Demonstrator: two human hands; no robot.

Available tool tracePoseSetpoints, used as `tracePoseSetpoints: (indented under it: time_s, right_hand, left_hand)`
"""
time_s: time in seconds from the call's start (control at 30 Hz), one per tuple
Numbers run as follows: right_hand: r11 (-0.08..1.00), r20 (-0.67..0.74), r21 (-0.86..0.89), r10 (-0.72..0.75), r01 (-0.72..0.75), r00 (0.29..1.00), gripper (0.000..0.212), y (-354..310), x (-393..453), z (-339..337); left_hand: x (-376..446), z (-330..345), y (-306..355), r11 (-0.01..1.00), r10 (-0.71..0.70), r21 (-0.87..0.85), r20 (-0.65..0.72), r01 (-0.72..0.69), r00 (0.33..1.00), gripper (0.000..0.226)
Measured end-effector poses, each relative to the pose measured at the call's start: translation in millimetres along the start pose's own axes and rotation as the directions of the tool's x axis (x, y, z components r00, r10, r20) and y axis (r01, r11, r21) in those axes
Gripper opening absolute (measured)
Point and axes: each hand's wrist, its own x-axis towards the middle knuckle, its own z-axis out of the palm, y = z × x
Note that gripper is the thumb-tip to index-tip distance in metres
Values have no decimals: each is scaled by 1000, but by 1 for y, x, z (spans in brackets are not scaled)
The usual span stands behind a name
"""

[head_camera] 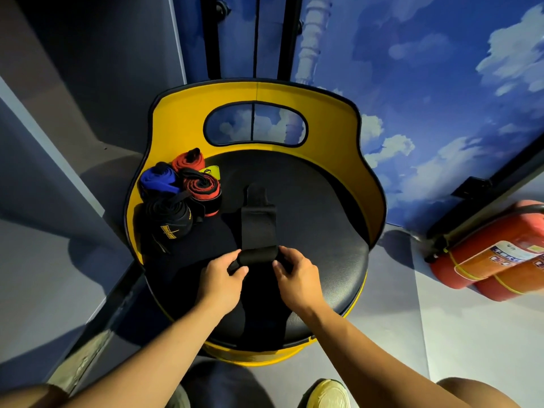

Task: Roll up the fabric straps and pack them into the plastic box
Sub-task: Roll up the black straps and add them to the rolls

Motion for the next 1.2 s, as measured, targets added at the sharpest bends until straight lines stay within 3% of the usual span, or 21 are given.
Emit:
tracePoseSetpoints:
  time_s: [0.1,0.27,0.6,0.77,0.87,1.0,1.2]
  right_hand:
    - [1000,-14,17,-15,15,1000,42,-3,-10,1]
    - [1000,41,-21,14,-13,999,49,4,-24,0]
    - [965,160,-233,-81,117,984,38,3,-19,-17]
    - [946,190,-284,-103,155,976,39,-1,-4,-15]
    - [962,171,-244,-82,123,982,37,-5,5,-14]
    - [991,70,-125,-42,50,997,24,-6,8,-9]
    - [997,-58,-70,-16,12,998,20,-5,-2,3]
  left_hand:
    - [-9,5,0,999,-30,-26,-14,29,999,50]
    - [-19,3,3,997,27,77,15,-28,1000,51]
    - [-21,-17,4,986,14,164,145,-38,989,22]
    - [-14,-16,11,992,-34,120,48,28,998,12]
    - [-7,-12,14,1000,-12,24,-72,13,997,21]
    - [0,-10,15,999,19,-43,-87,-23,996,14]
    - [0,-11,10,997,26,-70,64,-21,998,45]
